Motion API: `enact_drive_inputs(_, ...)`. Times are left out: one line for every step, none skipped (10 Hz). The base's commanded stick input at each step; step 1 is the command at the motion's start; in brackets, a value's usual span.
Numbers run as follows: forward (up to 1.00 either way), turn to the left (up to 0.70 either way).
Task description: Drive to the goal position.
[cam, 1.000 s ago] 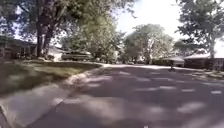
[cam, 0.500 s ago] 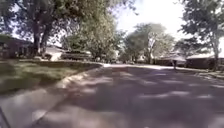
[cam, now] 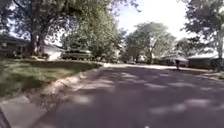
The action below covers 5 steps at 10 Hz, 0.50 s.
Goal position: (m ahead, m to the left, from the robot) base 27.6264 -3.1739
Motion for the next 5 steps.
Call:
enact_drive_inputs(1.0, 0.0)
enact_drive_inputs(1.0, 0.0)
enact_drive_inputs(1.0, 0.0)
enact_drive_inputs(1.0, 0.0)
enact_drive_inputs(1.0, 0.0)
